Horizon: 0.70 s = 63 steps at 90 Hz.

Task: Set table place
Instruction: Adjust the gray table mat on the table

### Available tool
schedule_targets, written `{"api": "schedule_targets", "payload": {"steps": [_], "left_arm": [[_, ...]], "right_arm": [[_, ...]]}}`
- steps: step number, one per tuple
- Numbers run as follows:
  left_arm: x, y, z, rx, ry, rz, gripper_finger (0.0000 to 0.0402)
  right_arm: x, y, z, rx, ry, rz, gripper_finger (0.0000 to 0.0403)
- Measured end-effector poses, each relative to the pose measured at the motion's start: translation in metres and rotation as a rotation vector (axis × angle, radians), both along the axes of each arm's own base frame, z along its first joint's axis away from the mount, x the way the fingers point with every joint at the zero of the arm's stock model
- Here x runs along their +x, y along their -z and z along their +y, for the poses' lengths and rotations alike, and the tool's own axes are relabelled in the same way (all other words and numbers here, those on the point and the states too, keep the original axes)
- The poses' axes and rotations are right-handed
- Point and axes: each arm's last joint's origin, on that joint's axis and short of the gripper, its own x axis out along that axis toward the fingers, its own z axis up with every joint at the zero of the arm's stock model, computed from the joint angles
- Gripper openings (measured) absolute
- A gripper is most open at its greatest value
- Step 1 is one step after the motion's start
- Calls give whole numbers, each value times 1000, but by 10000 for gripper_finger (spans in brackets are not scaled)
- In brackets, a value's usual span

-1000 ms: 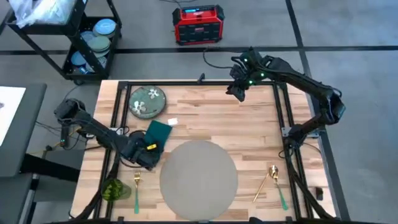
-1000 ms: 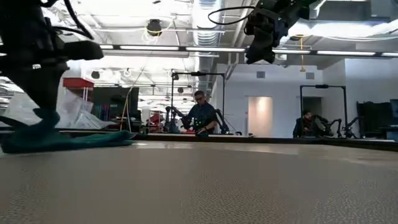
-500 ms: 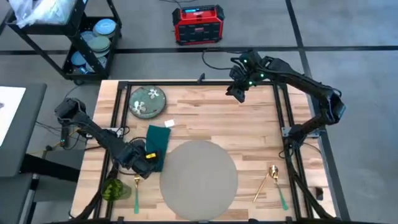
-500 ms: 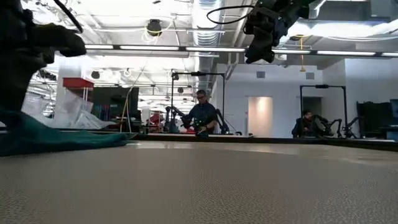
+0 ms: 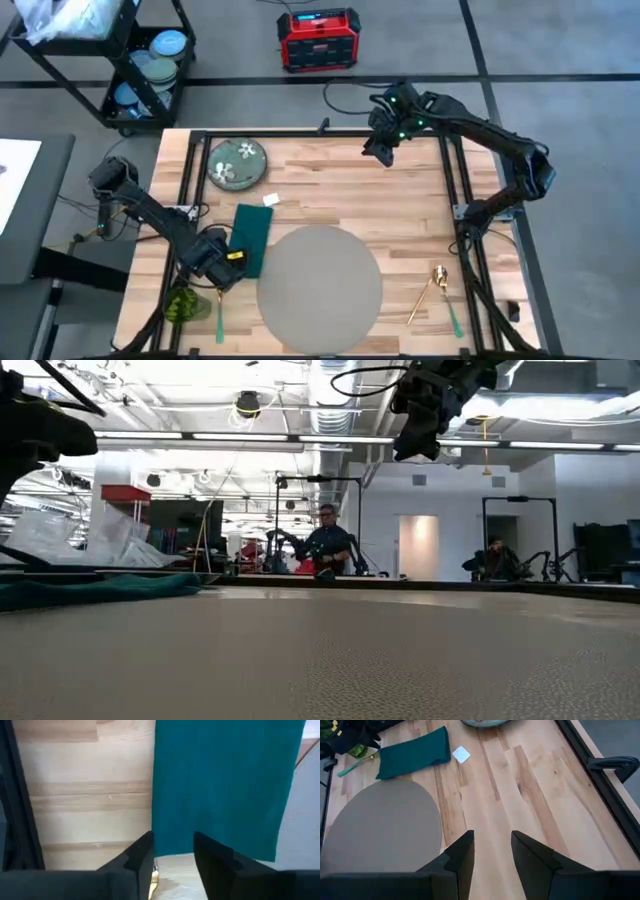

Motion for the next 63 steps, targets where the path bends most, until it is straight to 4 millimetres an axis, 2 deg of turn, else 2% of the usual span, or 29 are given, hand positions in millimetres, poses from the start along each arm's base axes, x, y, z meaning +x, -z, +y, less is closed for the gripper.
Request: {"api": "schedule_targets", "payload": {"steps": [11, 21, 27, 34, 39, 51, 63], "left_arm": [[7, 0, 9, 28, -48, -25, 151], [13, -1, 18, 96, -96, -72, 154], [18, -2, 27, 165, -129, -117, 154], [23, -2, 37, 225, -172, -146, 155], [26, -3, 44, 254, -206, -160, 155], [32, -3, 61, 304, -261, -162, 155], [38, -3, 72, 325, -162, -122, 155]], "right_arm": [[5, 2, 11, 28, -27, 26, 109], [19, 11, 32, 13, -114, 11, 53], [28, 26, 48, 16, -177, 17, 15], [36, 49, 69, 48, -228, 35, 5], [42, 65, 80, 119, -255, -13, 2], [44, 100, 86, 404, -275, -166, 0], [33, 140, 94, 560, -165, -186, 0]]}}
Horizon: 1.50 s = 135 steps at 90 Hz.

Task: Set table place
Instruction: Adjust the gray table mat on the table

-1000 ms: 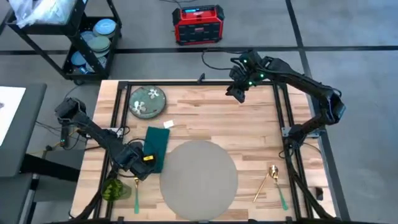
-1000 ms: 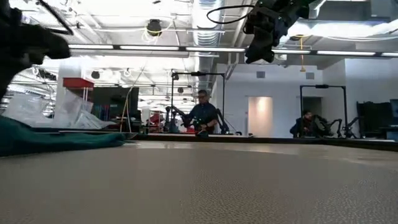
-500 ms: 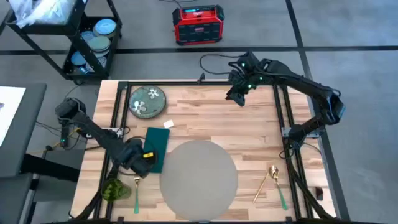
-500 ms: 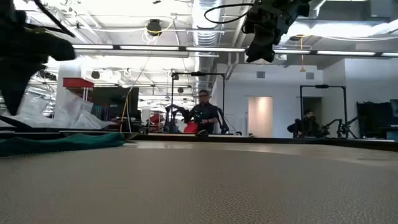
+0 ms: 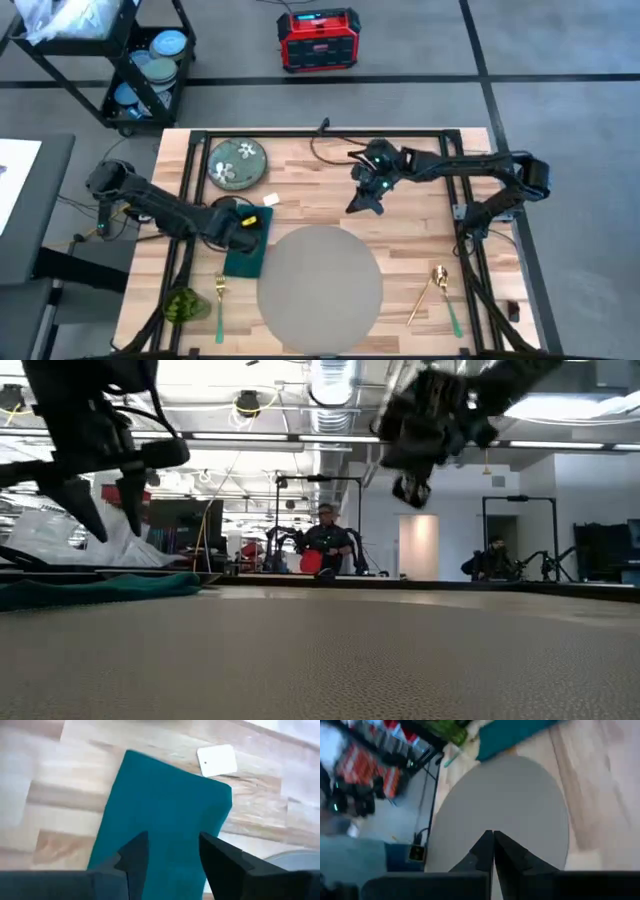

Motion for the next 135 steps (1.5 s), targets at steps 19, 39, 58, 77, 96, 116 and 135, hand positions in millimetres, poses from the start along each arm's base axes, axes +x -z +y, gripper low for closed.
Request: {"api": "schedule_targets", "payload": {"steps": [19, 39, 58, 77, 96, 116, 135], "left_arm": [[6, 0, 3, 15, 150, 40, 155], [7, -7, 3, 28, 280, 33, 155], [4, -12, 4, 37, 346, 46, 155], [1, -15, 5, 47, 380, 58, 155], [-1, -16, 5, 48, 380, 59, 155], [-1, -16, 6, 47, 369, 55, 155], [-1, -16, 5, 43, 355, 47, 155]], "right_arm": [[3, 20, 40, -56, 149, 78, 0], [60, 16, 92, -366, -53, 276, 0], [97, 23, 87, -500, -103, 345, 0], [100, 51, 88, -606, -205, 472, 0], [99, 71, 98, -672, -274, 535, 0], [96, 74, 63, -639, -202, 610, 0], [90, 73, 13, -629, -93, 651, 0]]}}
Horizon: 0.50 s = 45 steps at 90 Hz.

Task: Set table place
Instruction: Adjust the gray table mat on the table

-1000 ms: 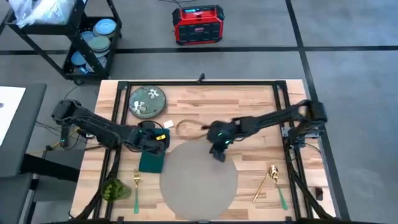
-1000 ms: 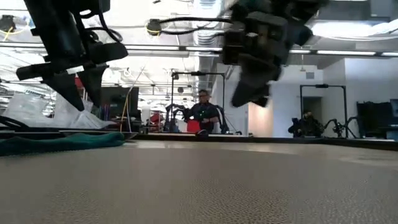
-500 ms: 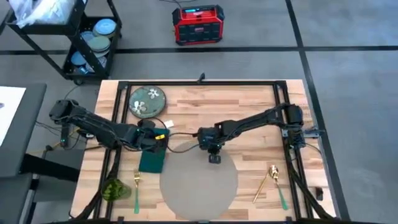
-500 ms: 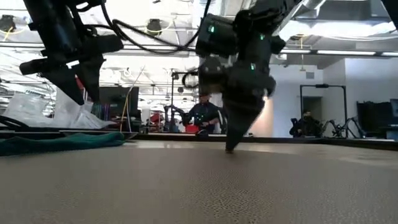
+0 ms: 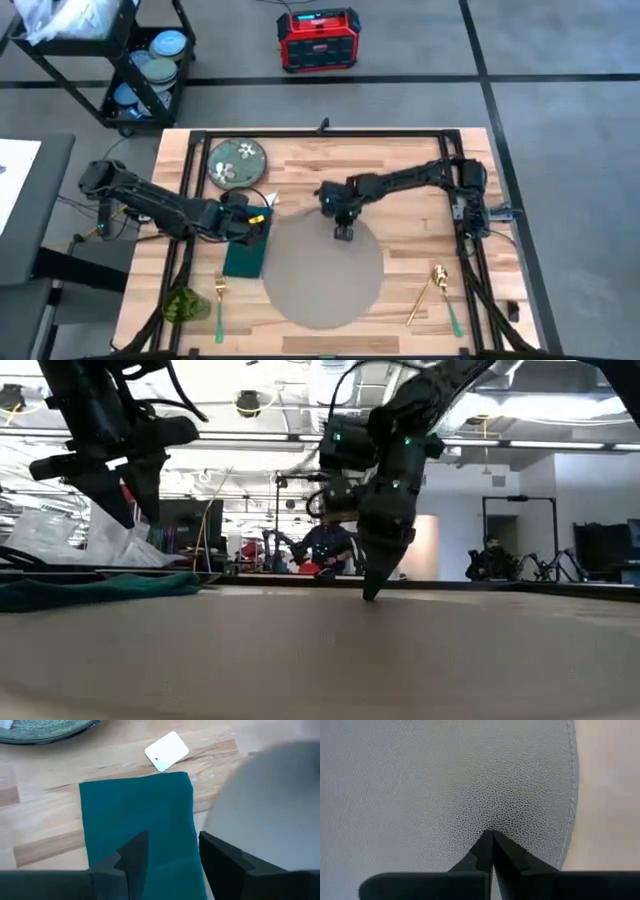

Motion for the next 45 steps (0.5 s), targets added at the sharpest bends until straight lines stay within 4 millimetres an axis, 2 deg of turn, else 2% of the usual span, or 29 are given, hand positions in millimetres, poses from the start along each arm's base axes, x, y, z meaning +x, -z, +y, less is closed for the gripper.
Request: {"api": "schedule_targets", "payload": {"steps": [7, 28, 45], "left_arm": [[0, 0, 0, 0, -1, -1, 155], [0, 0, 0, -8, -21, -12, 155], [3, -1, -1, -16, -21, -38, 155]], "right_arm": [[-2, 0, -8, 6, 26, 4, 0], [-2, 0, -9, -17, 17, 3, 0], [-6, -11, -20, -145, 59, 0, 0]]}}
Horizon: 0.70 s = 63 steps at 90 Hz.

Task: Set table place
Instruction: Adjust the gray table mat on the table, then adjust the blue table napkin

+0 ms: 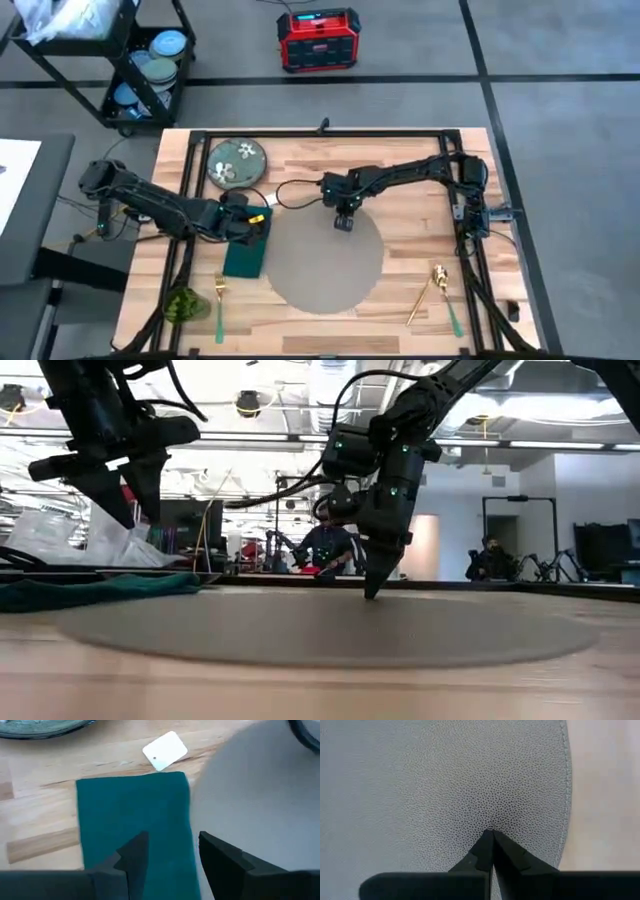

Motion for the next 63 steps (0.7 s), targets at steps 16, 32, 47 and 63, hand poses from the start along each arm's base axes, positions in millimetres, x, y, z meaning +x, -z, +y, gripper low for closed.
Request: {"api": "schedule_targets", "payload": {"steps": [16, 32, 47, 63], "left_arm": [[2, -1, -1, -8, 0, -26, 155], [5, -1, -1, -27, -16, -57, 155], [3, -5, -4, -149, -18, -67, 142], [-3, -11, -16, -177, 53, -52, 64]], "right_arm": [[-6, -9, -8, 0, 38, -10, 0], [-7, -19, -1, 7, 34, -23, 0], [-9, -30, 13, 11, -5, -29, 0], [-18, -63, 24, -47, -23, -81, 0]]}}
